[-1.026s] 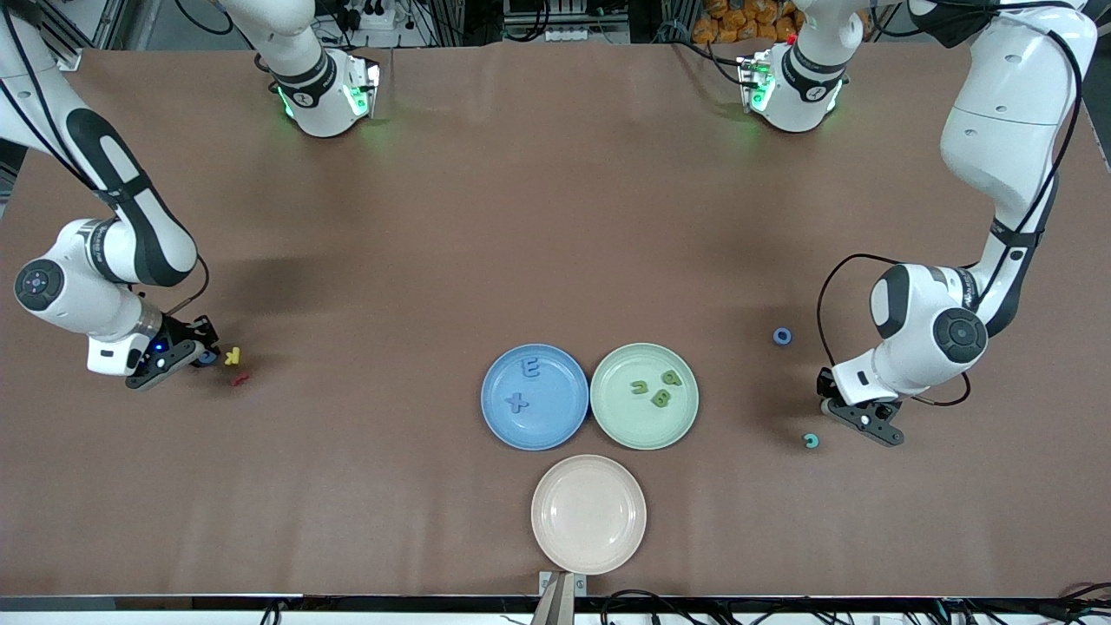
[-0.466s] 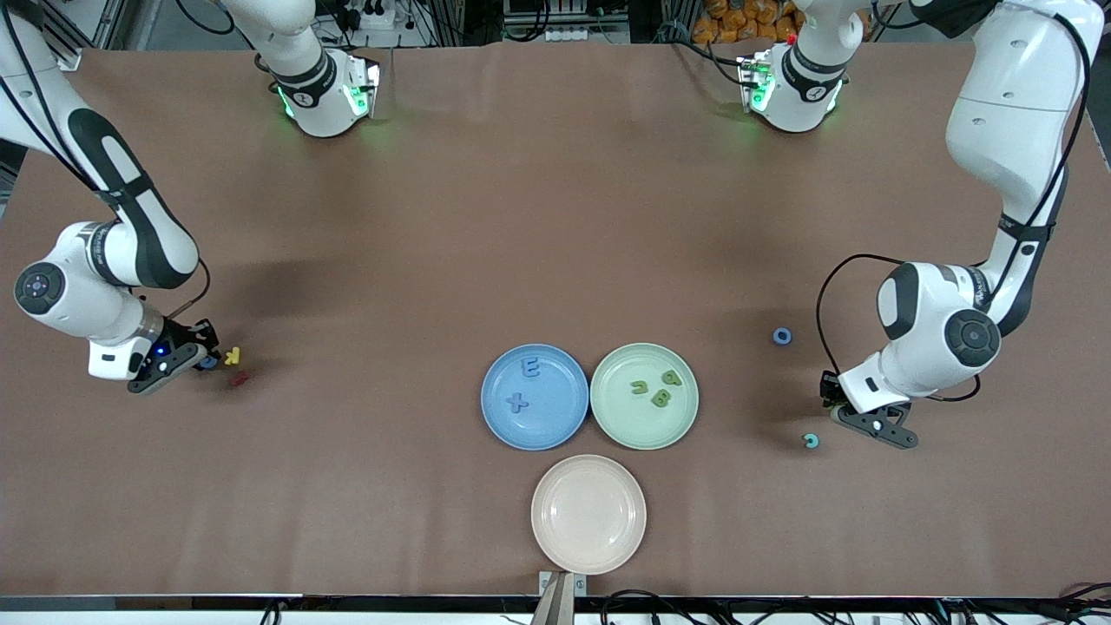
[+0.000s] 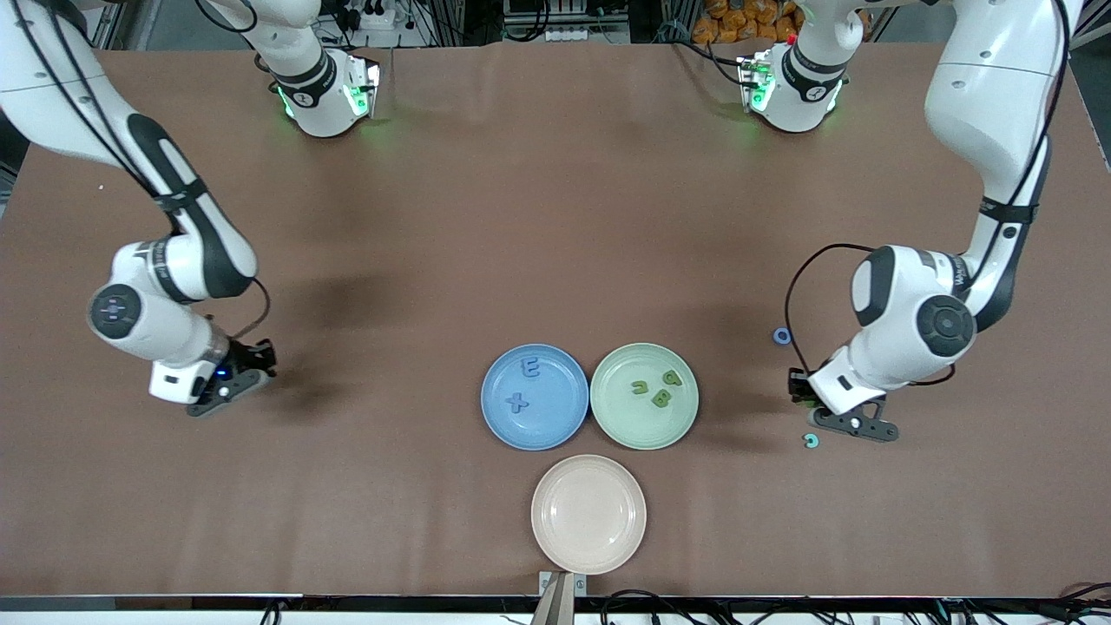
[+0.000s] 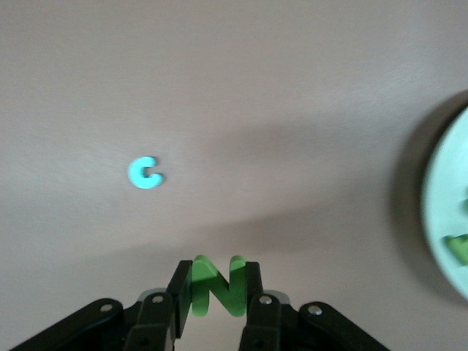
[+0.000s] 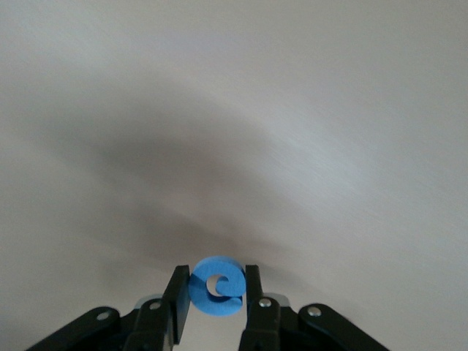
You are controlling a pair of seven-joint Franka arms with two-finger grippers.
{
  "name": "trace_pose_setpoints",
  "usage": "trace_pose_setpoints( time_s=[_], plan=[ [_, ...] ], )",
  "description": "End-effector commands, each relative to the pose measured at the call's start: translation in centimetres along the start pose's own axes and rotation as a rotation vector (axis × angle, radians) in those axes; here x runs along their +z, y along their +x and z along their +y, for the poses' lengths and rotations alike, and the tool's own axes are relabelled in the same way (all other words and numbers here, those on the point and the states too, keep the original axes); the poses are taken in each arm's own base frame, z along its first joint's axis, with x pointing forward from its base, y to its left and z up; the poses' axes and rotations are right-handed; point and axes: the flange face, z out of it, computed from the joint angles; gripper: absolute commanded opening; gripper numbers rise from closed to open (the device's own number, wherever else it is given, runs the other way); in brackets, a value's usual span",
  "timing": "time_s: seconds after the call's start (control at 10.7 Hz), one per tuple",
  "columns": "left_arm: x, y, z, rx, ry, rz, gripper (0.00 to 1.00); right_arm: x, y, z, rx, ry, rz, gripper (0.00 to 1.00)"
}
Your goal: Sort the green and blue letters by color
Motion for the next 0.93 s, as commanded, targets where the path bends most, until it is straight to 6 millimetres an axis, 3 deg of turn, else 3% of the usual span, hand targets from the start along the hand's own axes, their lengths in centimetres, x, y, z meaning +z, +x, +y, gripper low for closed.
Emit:
trace_pose_setpoints(
  time_s=[0.0,0.28,0.56,0.84],
  plan=[
    [-1.0,0.4,5.9,-0.122,-0.011,-0.010,0.08,-0.6,4.5,-6.5,0.170,-0.001,0.009,0.00],
    [-1.2,0.3,11.8,-0.229,-0.021,-0.004,0.08,-2.9,9.9,-15.7,0.403,0.062,0.059,0.00],
    [-0.2,-0.7,17.2,-0.304,-0.024,-0.023,0.08,-3.3,11.5,-18.9,0.599,0.144,0.053,0.00],
    [0.5,-0.6,19.3,-0.405,-0.029,-0.027,0.08,-5.7,14.5,-23.2,0.801,0.259,0.073,0.00]
  ],
)
